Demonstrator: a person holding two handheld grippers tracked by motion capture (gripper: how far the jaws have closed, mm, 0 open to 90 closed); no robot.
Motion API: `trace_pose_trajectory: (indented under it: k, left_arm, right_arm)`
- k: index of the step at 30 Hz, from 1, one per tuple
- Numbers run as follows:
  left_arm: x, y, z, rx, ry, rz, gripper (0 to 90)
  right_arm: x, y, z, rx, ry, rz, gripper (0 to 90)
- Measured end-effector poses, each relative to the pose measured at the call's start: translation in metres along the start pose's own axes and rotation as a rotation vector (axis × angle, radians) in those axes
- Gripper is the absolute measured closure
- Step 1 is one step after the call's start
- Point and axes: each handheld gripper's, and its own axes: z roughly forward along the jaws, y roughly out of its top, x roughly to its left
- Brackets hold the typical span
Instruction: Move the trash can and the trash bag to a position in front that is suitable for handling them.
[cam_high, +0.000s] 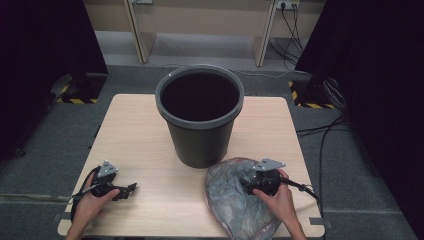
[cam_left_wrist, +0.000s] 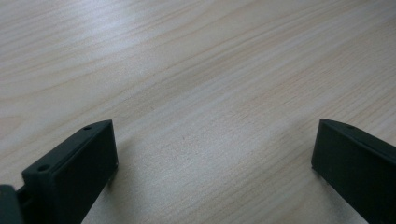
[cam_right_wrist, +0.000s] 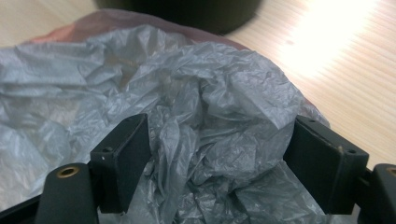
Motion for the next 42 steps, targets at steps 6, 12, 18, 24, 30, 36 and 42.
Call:
trace_pose_trajectory:
  k: [6,12,18,24,30,36,42]
  left_arm:
    - [0.0,0.0,0.0,0.0,0.0,0.0,0.0]
    - [-0.005,-0.001,-0.002,-0.021,0.001,-0.009,8.3]
    - [-0.02,0.007,-0.006,-0.035,-0.05,-0.029,14.9]
    - [-0.04,0.019,-0.012,-0.089,-0.104,-0.025,14.9]
    - [-0.063,0.03,-0.016,-0.134,-0.183,-0.006,14.9]
    - [-0.076,0.035,-0.015,-0.147,-0.206,0.008,14.9]
    - [-0.075,0.035,-0.012,-0.142,-0.204,0.003,14.9]
  right_arm:
    - [0.019,0.009,0.011,0.002,0.049,-0.033,23.9]
    - [0.038,0.021,0.024,-0.005,0.077,-0.042,24.0]
    - [0.057,0.037,0.035,-0.016,0.116,-0.092,23.4]
    - [0.047,0.047,0.008,-0.137,0.128,-0.039,21.2]
    - [0.029,0.042,-0.018,-0.158,0.085,-0.002,20.8]
    - [0.007,0.021,-0.029,-0.086,0.012,0.031,21.4]
    - [0.008,0.001,-0.019,0.056,0.04,0.004,24.0]
